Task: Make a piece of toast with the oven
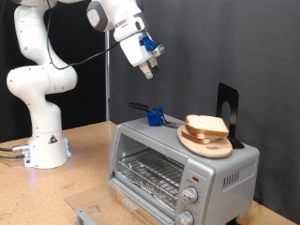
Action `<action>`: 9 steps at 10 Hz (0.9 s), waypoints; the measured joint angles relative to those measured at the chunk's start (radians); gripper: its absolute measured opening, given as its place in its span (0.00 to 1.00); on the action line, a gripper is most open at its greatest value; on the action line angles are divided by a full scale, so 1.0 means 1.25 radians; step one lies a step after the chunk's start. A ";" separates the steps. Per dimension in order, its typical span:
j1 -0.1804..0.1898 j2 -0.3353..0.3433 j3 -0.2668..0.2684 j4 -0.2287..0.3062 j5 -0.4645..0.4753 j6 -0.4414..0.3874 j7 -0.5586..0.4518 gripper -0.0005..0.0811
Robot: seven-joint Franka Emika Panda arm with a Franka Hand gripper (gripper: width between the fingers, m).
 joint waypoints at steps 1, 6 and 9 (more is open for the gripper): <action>0.000 -0.030 0.026 -0.020 0.000 0.017 0.052 1.00; 0.001 -0.172 0.072 -0.104 0.003 -0.037 0.164 1.00; 0.001 -0.214 0.058 -0.124 0.019 -0.067 0.165 1.00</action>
